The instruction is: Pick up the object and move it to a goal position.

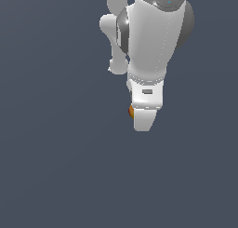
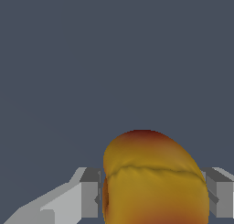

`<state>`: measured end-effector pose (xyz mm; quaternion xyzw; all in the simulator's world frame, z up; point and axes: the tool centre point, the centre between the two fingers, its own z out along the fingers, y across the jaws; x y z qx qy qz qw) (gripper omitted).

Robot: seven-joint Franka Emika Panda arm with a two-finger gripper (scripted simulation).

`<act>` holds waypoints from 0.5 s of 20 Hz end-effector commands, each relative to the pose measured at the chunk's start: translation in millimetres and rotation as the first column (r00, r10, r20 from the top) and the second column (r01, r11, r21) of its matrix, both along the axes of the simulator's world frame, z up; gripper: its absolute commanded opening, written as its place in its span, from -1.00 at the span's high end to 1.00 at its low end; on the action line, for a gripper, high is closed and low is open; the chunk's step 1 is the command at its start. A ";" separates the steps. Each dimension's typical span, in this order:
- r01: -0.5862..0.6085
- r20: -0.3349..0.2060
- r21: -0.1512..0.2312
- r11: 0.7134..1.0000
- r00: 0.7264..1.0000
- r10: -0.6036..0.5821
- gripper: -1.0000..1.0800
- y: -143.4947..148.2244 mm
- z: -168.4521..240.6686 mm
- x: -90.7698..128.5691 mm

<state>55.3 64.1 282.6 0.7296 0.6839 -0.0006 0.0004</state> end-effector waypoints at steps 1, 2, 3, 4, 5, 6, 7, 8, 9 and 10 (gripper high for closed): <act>0.000 0.000 0.001 1.000 1.000 0.000 1.00 -2.3 21.7 -4.1; 0.000 0.000 0.001 1.000 1.000 0.000 1.00 -3.0 28.6 -5.2; 0.000 0.000 0.001 1.000 1.000 0.000 1.00 -3.6 34.8 -6.2; 0.000 0.000 0.002 1.000 1.000 0.000 1.00 -4.5 40.4 -7.0; 0.000 0.000 0.002 1.000 1.000 0.000 1.00 -5.0 45.1 -7.6; 0.000 0.000 0.002 1.000 1.000 0.000 1.00 -5.3 49.1 -8.1; 0.000 0.000 0.002 1.000 1.000 0.000 1.00 -5.7 52.3 -8.4; 0.001 0.000 0.002 1.000 1.000 -0.001 1.00 -6.4 55.0 -8.6; 0.001 0.000 0.002 1.000 1.000 -0.001 1.00 -6.6 56.9 -8.6; 0.001 0.000 0.002 1.000 1.000 -0.001 1.00 -6.7 58.2 -8.6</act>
